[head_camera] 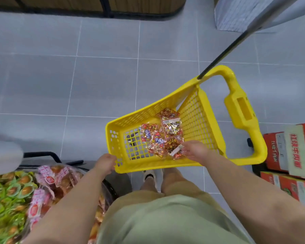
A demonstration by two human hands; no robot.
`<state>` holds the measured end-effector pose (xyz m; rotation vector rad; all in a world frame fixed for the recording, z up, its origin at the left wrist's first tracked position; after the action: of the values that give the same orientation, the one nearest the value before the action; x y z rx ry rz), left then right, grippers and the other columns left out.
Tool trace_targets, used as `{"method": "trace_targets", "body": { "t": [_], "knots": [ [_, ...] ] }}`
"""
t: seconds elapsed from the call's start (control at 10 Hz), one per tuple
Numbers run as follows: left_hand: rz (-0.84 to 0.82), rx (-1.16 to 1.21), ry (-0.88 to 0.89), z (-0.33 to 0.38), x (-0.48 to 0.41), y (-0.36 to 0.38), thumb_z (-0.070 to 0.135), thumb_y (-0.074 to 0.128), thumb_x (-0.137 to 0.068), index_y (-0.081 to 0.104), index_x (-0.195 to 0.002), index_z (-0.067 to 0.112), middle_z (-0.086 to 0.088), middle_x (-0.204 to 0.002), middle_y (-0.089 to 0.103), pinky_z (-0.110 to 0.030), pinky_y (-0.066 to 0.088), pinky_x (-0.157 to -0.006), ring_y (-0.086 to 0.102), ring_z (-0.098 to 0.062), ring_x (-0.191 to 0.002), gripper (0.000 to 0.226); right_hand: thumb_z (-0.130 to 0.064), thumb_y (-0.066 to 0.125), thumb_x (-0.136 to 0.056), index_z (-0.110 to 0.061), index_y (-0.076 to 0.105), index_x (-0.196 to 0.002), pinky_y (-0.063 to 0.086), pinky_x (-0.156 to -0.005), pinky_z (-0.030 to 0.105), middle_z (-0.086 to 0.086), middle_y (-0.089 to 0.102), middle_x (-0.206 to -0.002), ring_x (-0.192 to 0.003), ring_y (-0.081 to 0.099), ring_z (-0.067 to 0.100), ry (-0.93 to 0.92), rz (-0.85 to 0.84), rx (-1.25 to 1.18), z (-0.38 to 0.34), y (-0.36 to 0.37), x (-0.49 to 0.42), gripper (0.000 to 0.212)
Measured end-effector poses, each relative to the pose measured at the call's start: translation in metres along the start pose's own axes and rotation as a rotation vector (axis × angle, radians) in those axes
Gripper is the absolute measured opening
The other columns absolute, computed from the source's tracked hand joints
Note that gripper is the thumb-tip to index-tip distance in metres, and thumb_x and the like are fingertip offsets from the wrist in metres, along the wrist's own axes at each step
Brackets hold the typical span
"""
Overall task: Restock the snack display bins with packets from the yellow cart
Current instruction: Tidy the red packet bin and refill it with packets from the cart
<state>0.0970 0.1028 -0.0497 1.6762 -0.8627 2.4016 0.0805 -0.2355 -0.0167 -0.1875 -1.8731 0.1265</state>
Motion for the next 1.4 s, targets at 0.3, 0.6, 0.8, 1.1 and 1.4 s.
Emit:
{"method": "trace_targets", "body": {
  "t": [0.3,0.6,0.8,1.1,1.4],
  "knots": [
    [0.114,0.012,-0.074,-0.006,-0.07,0.005,0.019,0.059,-0.079,0.063,-0.089,0.002,-0.022,-0.09,0.059,-0.036,0.043,-0.076,0.055,-0.032,-0.083,0.02,-0.006,0.043,-0.096,-0.002,0.054,-0.118,0.044,-0.081,0.025,0.009,0.057,-0.112,-0.1,0.055,0.021,-0.014,-0.026,0.671,-0.015,0.033,-0.105,0.025],
    [0.239,0.229,-0.037,-0.022,-0.101,0.036,0.014,0.043,-0.101,0.056,-0.117,0.0,-0.014,-0.099,0.056,-0.008,0.036,-0.033,0.054,-0.022,-0.079,0.025,-0.057,0.059,-0.082,-0.009,0.022,-0.146,0.026,-0.111,0.043,0.02,0.028,-0.149,-0.137,0.027,0.035,0.038,0.18,1.108,0.022,0.049,-0.179,0.088],
    [0.223,0.274,-0.044,-0.026,-0.106,0.035,0.019,0.044,-0.102,0.054,-0.123,0.002,-0.015,-0.109,0.062,-0.016,0.045,-0.041,0.056,-0.013,-0.066,0.03,-0.06,0.077,-0.063,-0.01,0.02,-0.145,0.023,-0.11,0.047,0.019,0.019,-0.146,-0.136,0.018,0.035,0.014,0.294,1.035,0.036,0.053,-0.185,0.112],
    [0.183,0.358,-0.064,-0.032,-0.108,0.035,0.026,0.045,-0.101,0.054,-0.125,0.012,-0.015,-0.124,0.062,-0.03,0.052,-0.067,0.064,-0.019,-0.082,0.029,-0.035,0.079,-0.072,-0.007,0.036,-0.128,0.048,-0.08,0.034,0.016,0.056,-0.116,-0.098,0.056,0.029,-0.028,0.221,0.635,0.027,0.046,-0.188,0.076],
    [0.638,-0.009,0.26,0.012,-0.06,0.016,0.029,0.068,-0.086,0.06,-0.113,0.001,-0.012,-0.099,0.059,-0.039,0.039,-0.091,0.053,-0.031,-0.103,0.039,-0.008,0.074,-0.078,-0.02,0.06,-0.087,0.054,-0.059,0.017,-0.006,0.073,-0.074,-0.071,0.07,0.007,0.105,-0.367,0.062,0.017,0.081,-0.133,0.02]
  ]
}}
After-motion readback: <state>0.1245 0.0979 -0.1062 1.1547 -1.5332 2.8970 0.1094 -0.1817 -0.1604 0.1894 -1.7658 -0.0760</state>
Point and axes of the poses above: each hand's wrist, its own x-axis away from the middle knuckle, its own y-axis out of the palm, z = x × y, the point moved 4 cm from there along -x, towards the middle knuckle
